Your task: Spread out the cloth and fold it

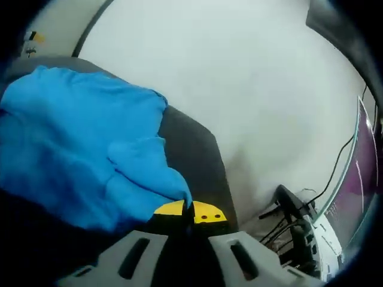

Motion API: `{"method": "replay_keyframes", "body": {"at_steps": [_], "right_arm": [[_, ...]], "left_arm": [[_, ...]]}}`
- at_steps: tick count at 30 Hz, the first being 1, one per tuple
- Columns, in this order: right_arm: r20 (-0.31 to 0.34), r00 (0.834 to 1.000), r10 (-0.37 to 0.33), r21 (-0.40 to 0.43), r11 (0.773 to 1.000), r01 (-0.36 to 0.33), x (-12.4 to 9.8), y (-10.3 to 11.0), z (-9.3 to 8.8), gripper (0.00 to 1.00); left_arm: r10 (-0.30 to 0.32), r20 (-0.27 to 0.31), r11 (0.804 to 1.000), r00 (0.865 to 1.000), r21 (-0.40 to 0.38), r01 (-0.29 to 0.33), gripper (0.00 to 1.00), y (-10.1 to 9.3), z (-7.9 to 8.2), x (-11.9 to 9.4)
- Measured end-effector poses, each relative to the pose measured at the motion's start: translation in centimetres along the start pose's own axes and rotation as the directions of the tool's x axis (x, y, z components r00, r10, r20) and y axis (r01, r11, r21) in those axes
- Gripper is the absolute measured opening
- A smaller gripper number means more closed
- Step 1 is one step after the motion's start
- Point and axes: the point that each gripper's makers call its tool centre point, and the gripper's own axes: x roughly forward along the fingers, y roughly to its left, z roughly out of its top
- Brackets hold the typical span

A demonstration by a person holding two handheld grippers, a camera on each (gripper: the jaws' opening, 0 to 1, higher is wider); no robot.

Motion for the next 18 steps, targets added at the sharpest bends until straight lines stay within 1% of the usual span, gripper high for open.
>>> {"method": "replay_keyframes", "body": {"at_steps": [1,2,3,4,5,6,7,8,9,10,11,12,13,14,15,16,17,18], "right_arm": [[0.015,1.0,-0.024,-0.001,1.0,0.025,-0.4,-0.6,0.4,0.0],[0.03,0.998,-0.056,-0.006,0.998,0.056,-0.9,-1.5,0.8,0.0],[0.024,0.997,-0.077,-0.026,0.997,0.077,-1.3,-2.2,0.9,0.0],[0.015,0.994,-0.106,-0.04,0.994,0.106,-1.6,-2.9,0.8,0.0],[-0.014,0.99,-0.143,-0.076,0.987,0.142,-1.7,-3.8,0.3,0.0],[-0.03,0.988,-0.151,-0.091,0.985,0.148,-1.7,-4.0,0.0,0.0],[-0.067,0.99,-0.127,-0.104,0.987,0.12,-1.3,-3.6,-0.8,0.0],[-0.077,0.991,-0.107,-0.099,0.99,0.099,-1.1,-3.2,-1.1,0.01],[-0.042,0.998,-0.05,-0.068,0.997,0.047,-0.8,-2.1,-0.9,0.01],[-0.04,0.999,-0.026,-0.078,0.997,0.023,-0.8,-1.7,-0.9,0.01],[-0.04,0.999,-0.011,-0.048,0.999,0.01,-1.0,-1.6,-1.0,0.01],[-0.027,1.0,-0.008,-0.009,1.0,0.008,-1.2,-1.7,-0.8,0.01],[-0.017,1.0,-0.02,0.001,1.0,0.02,-1.6,-2.2,-0.6,0.01],[-0.014,0.999,-0.032,-0.001,0.999,0.032,-1.8,-2.7,-0.5,0.01],[-0.011,0.999,-0.044,-0.005,0.999,0.044,-2.0,-3.1,-0.4,0.0],[-0.013,0.998,-0.064,-0.021,0.998,0.064,-2.2,-3.7,-0.4,0.0],[-0.014,0.996,-0.093,-0.038,0.995,0.093,-2.3,-4.3,-0.4,0.0],[-0.014,0.995,-0.096,-0.04,0.995,0.095,-2.3,-4.6,-0.5,0.0]], "left_arm": [[-0.02,-0.072,1.0,0.997,0.022,0.022,0.16,-0.5,-2.0,0.8],[-0.001,-0.116,0.999,0.993,0.054,0.007,0.16,-0.6,-3.4,1.8],[0.006,-0.142,0.994,0.99,0.107,0.009,0.16,-0.8,-4.5,2.5],[-0.015,-0.195,0.989,0.981,0.14,0.043,0.16,-1.8,-5.7,3.1],[-0.063,-0.22,0.987,0.973,0.128,0.093,0.16,-3.3,-6.3,3.5],[-0.135,-0.247,0.981,0.959,0.104,0.165,0.16,-5.4,-6.8,3.8],[-0.179,-0.232,0.978,0.956,0.063,0.199,0.17,-7.0,-6.6,4.2],[-0.211,-0.206,0.97,0.956,0.078,0.231,0.19,-8.2,-6.0,4.6],[-0.243,-0.222,0.963,0.944,0.064,0.262,0.23,-9.1,-6.1,4.7],[-0.286,-0.228,0.956,0.931,0.0,0.294,0.25,-10.5,-5.9,5.2],[-0.314,-0.214,0.948,0.925,-0.022,0.316,0.26,-11.4,-5.6,5.7],[-0.336,-0.212,0.941,0.917,-0.039,0.336,0.26,-12.1,-5.5,6.2],[-0.33,-0.223,0.943,0.917,-0.039,0.33,0.26,-12.5,-5.5,6.7],[-0.328,-0.224,0.944,0.918,-0.032,0.329,0.24,-12.9,-5.5,7.1],[-0.329,-0.226,0.942,0.917,-0.015,0.335,0.15,-13.3,-5.6,7.3],[-0.338,-0.244,0.937,0.909,-0.002,0.349,0.07,-13.7,-5.6,7.1],[-0.331,-0.251,0.938,0.91,0.012,0.345,0.07,-13.8,-5.3,6.8],[-0.307,-0.264,0.936,0.914,0.092,0.341,0.05,-13.1,-4.9,6.4]]}}
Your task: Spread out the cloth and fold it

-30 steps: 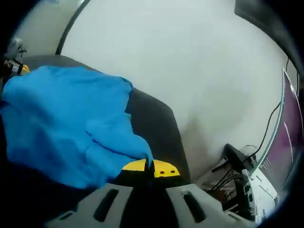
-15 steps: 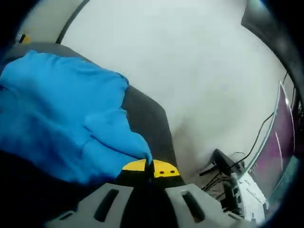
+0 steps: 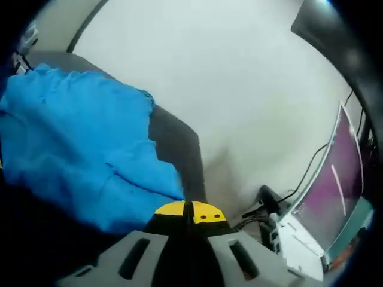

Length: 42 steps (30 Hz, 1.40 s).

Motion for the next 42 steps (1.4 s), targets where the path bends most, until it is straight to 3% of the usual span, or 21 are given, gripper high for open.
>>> {"method": "replay_keyframes", "body": {"at_steps": [5,7,9,10,11,12,15,18,20,24,25,27,29,31,32,34,36,38,39,40,42], "right_arm": [[0.011,1.0,0.026,-0.002,1.0,-0.026,0.3,0.3,0.0,0.0],[0.016,0.999,0.041,0.0,0.999,-0.041,0.7,0.7,0.2,0.0],[0.029,0.998,0.048,-0.001,0.999,-0.048,0.8,0.9,0.6,0.0],[0.041,0.998,0.052,-0.001,0.999,-0.052,0.9,1.1,0.9,0.0],[0.056,0.997,0.061,0.0,0.998,-0.061,0.8,1.3,1.3,0.0],[0.072,0.995,0.072,0.005,0.997,-0.072,0.9,1.6,1.7,0.0],[0.121,0.985,0.12,0.026,0.992,-0.124,1.2,2.2,2.7,0.0],[0.164,0.977,0.134,0.09,0.985,-0.15,1.6,1.5,3.5,0.0],[0.193,0.97,0.15,0.125,0.977,-0.175,1.7,1.2,4.1,0.0],[0.247,0.959,0.142,0.206,0.959,-0.195,1.6,-0.1,5.0,0.06],[0.245,0.954,0.175,0.234,0.944,-0.233,1.6,0.4,4.9,0.09],[0.233,0.928,0.291,0.267,0.898,-0.349,1.7,2.6,4.6,0.15],[0.226,0.903,0.366,0.303,0.854,-0.422,2.3,4.7,4.3,0.15],[0.126,0.91,0.395,0.177,0.894,-0.413,2.8,5.9,3.4,0.16],[0.114,0.908,0.403,0.152,0.896,-0.417,3.0,6.6,3.5,0.15],[0.09,0.87,0.485,0.175,0.852,-0.494,2.7,9.2,3.8,0.14],[0.056,0.855,0.515,0.145,0.843,-0.517,3.1,11.0,3.4,0.14],[0.001,0.873,0.488,0.105,0.868,-0.485,4.3,11.3,2.2,0.11],[0.021,0.906,0.423,0.107,0.9,-0.422,5.0,10.3,2.4,0.03],[0.036,0.941,0.336,0.159,0.928,-0.338,5.5,8.7,2.3,0.0],[0.057,0.97,0.237,0.147,0.959,-0.243,5.5,5.8,2.9,0.0]], "left_arm": [[0.149,0.044,0.985,0.988,0.081,-0.152,0.02,3.4,3.5,-6.3],[0.213,0.076,0.972,0.974,0.081,-0.219,0.02,5.2,4.8,-9.1],[0.291,0.094,0.951,0.952,0.08,-0.299,0.02,7.2,5.5,-11.8],[0.337,0.101,0.937,0.936,0.06,-0.343,0.02,8.5,5.4,-13.1],[0.342,0.103,0.935,0.934,0.056,-0.349,0.03,8.8,5.2,-13.3],[0.369,0.08,0.927,0.926,0.037,-0.373,0.03,9.9,4.1,-13.9],[0.405,-0.03,0.914,0.914,-0.015,-0.406,0.02,11.9,-0.6,-13.8],[0.421,-0.116,0.902,0.899,-0.047,-0.429,0.04,13.6,-4.9,-13.3],[0.421,-0.079,0.9,0.904,-0.092,-0.427,0.1,14.0,-5.1,-13.2],[0.452,0.081,0.89,0.888,-0.108,-0.443,0.11,13.5,-1.7,-13.8],[0.428,0.123,0.902,0.895,-0.113,-0.416,0.11,12.7,-0.7,-13.6],[0.31,0.215,0.95,0.926,-0.122,-0.289,0.11,9.3,1.5,-12.6],[0.209,0.259,0.975,0.943,-0.127,-0.182,0.11,6.5,2.3,-11.4],[0.148,0.252,0.987,0.956,-0.095,-0.128,0.12,4.8,2.2,-10.0],[0.127,0.233,0.991,0.964,-0.074,-0.113,0.12,4.2,1.7,-9.2],[0.101,0.195,0.995,0.976,-0.021,-0.099,0.12,3.3,0.8,-7.7],[0.107,0.161,0.994,0.981,0.006,-0.109,0.12,3.2,0.0,-6.7],[0.083,0.149,0.995,0.985,0.042,-0.09,0.12,2.3,-0.5,-5.9],[0.071,0.146,0.995,0.987,0.054,-0.079,0.12,1.8,-0.6,-5.7],[0.063,0.14,0.995,0.988,0.067,-0.073,0.12,1.4,-0.7,-5.7],[0.064,0.127,0.991,0.99,0.105,-0.078,0.14,1.2,-0.9,-5.7]]}}
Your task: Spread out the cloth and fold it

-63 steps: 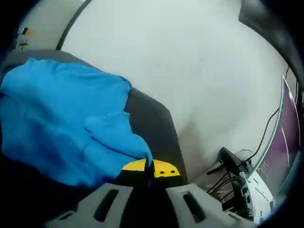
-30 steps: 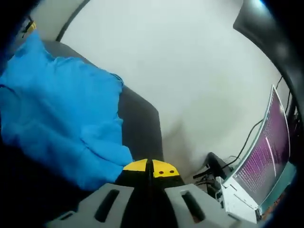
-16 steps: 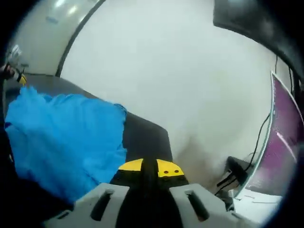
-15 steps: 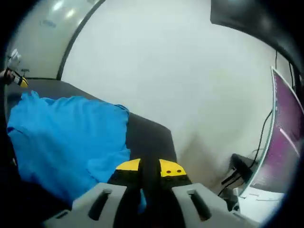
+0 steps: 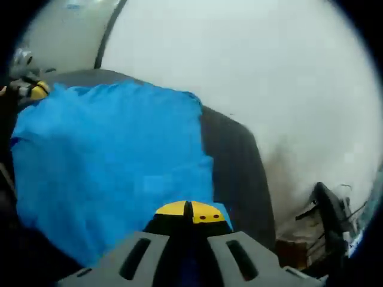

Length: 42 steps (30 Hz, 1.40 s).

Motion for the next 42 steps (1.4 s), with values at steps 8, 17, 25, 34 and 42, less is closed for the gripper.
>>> {"method": "replay_keyframes", "body": {"at_steps": [8,17,25,34,42], "right_arm": [[0.044,0.993,0.112,0.071,0.991,-0.115,-0.6,-0.7,1.9,0.08],[-0.163,0.973,0.166,0.023,0.986,-0.165,0.1,2.4,-3.5,0.11],[-0.017,1.0,-0.026,0.052,0.998,0.026,-0.8,-3.0,1.2,0.0],[-0.006,0.95,-0.311,-0.037,0.95,0.311,-0.5,-9.7,2.4,0.1],[0.394,0.918,0.029,0.304,0.939,-0.16,-4.2,-3.5,9.4,0.1]], "left_arm": [[0.014,0.035,0.999,0.999,-0.035,-0.013,0.14,1.2,0.4,-0.5],[-0.013,0.276,0.985,0.961,-0.162,0.06,0.14,2.7,3.1,-0.8],[0.084,0.183,0.969,0.98,-0.244,-0.038,0.14,5.7,-0.8,1.7],[0.077,0.192,0.972,0.978,-0.232,-0.031,0.14,5.5,-0.5,1.4],[-0.051,0.212,0.991,0.976,-0.113,0.076,0.17,1.7,0.5,1.1]]}}
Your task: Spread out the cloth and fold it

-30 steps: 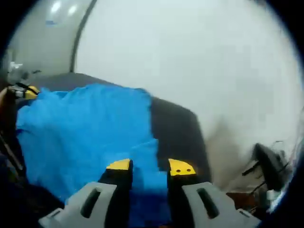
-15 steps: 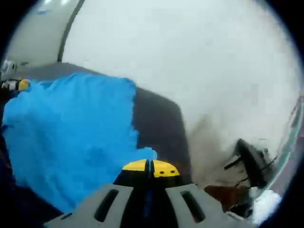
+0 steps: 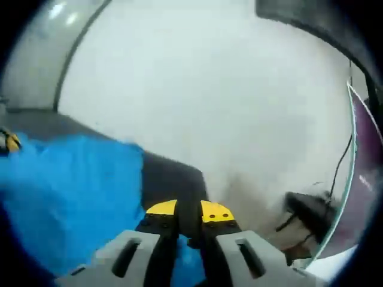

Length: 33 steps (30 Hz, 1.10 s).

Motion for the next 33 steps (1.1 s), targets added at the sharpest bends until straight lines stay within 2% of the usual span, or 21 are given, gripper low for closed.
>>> {"method": "replay_keyframes", "body": {"at_steps": [1,2,3,4,5,6,7,9,11,13,14,16,17,20,22,26,27,28,29,31,33], "right_arm": [[0.046,0.991,0.122,0.114,0.985,-0.127,-0.6,2.5,0.6,0.1],[0.088,0.968,0.234,0.232,0.94,-0.249,-1.6,4.8,1.1,0.11],[0.121,0.923,0.364,0.273,0.882,-0.384,-2.8,7.4,1.3,0.13],[0.141,0.891,0.432,0.284,0.844,-0.455,-3.7,8.9,1.5,0.16],[0.166,0.843,0.512,0.319,0.781,-0.537,-5.2,11.2,1.4,0.21],[0.158,0.819,0.551,0.284,0.769,-0.572,-6.1,12.5,0.9,0.23],[0.129,0.804,0.58,0.243,0.768,-0.593,-6.7,13.8,0.0,0.24],[0.009,0.807,0.59,0.168,0.795,-0.583,-7.4,15.7,-2.8,0.2],[-0.143,0.792,0.593,0.101,0.805,-0.585,-8.0,17.2,-6.4,0.2],[-0.217,0.77,0.6,0.029,0.792,-0.61,-8.5,18.4,-8.8,0.2],[-0.233,0.776,0.586,-0.002,0.798,-0.603,-8.5,18.7,-9.5,0.2],[-0.234,0.795,0.56,-0.1,0.8,-0.592,-8.6,19.2,-10.0,0.19],[-0.223,0.794,0.566,-0.114,0.793,-0.598,-8.8,19.7,-9.9,0.18],[-0.217,0.771,0.598,-0.065,0.78,-0.623,-9.6,20.5,-9.9,0.18],[-0.238,0.754,0.612,-0.038,0.77,-0.637,-10.0,20.5,-10.8,0.18],[-0.278,0.759,0.589,-0.061,0.778,-0.626,-10.9,19.8,-12.4,0.19],[-0.265,0.756,0.598,-0.07,0.77,-0.634,-11.4,20.0,-12.2,0.19],[-0.25,0.733,0.633,-0.101,0.736,-0.669,-12.3,20.7,-11.9,0.19],[-0.24,0.727,0.643,-0.111,0.726,-0.679,-12.7,20.9,-11.7,0.19],[-0.23,0.722,0.653,-0.11,0.719,-0.686,-13.1,21.3,-11.8,0.21],[-0.233,0.723,0.65,-0.108,0.722,-0.684,-12.8,21.4,-12.4,0.2]], "left_arm": [[-0.036,-0.001,0.999,0.999,0.011,0.036,0.17,-1.3,0.4,-0.1],[-0.079,0.009,0.997,0.997,0.002,0.079,0.17,-2.8,0.9,-0.3],[-0.14,0.025,0.99,0.99,-0.022,0.141,0.17,-4.8,1.7,-0.5],[-0.209,0.033,0.977,0.977,-0.03,0.21,0.19,-7.0,2.3,-0.9],[-0.274,0.026,0.961,0.961,-0.013,0.275,0.23,-9.2,2.6,-1.2],[-0.315,-0.005,0.949,0.949,-0.01,0.315,0.29,-11.0,2.5,-1.4],[-0.32,-0.06,0.947,0.945,-0.023,0.32,0.33,-12.0,2.0,-1.4],[-0.324,-0.127,0.946,0.938,-0.065,0.318,0.37,-13.8,1.2,-1.3],[-0.304,-0.174,0.951,0.937,-0.111,0.288,0.38,-14.9,0.0,-0.7],[-0.322,-0.236,0.946,0.917,-0.109,0.304,0.38,-16.0,-1.6,-0.5],[-0.324,-0.246,0.946,0.914,-0.099,0.309,0.38,-16.4,-2.1,-0.3],[-0.358,-0.263,0.934,0.896,-0.083,0.348,0.38,-17.4,-3.1,-0.3],[-0.353,-0.263,0.936,0.898,-0.091,0.341,0.38,-17.5,-3.3,-0.1],[-0.332,-0.253,0.943,0.908,-0.087,0.321,0.38,-17.1,-3.4,-0.1],[-0.317,-0.257,0.946,0.913,-0.016,0.324,0.38,-17.0,-3.4,-0.2],[-0.319,-0.304,0.93,0.898,0.084,0.358,0.39,-18.0,-4.5,-1.0],[-0.307,-0.304,0.926,0.902,0.126,0.357,0.4,-18.1,-4.5,-1.1],[-0.289,-0.31,0.924,0.906,0.156,0.349,0.41,-18.2,-4.5,-1.2],[-0.271,-0.319,0.926,0.908,0.172,0.337,0.41,-18.1,-4.6,-1.3],[-0.224,-0.324,0.929,0.919,0.215,0.302,0.38,-17.5,-4.8,-0.9],[-0.188,-0.298,0.929,0.936,0.254,0.267,0.29,-16.5,-4.7,-0.2]]}}
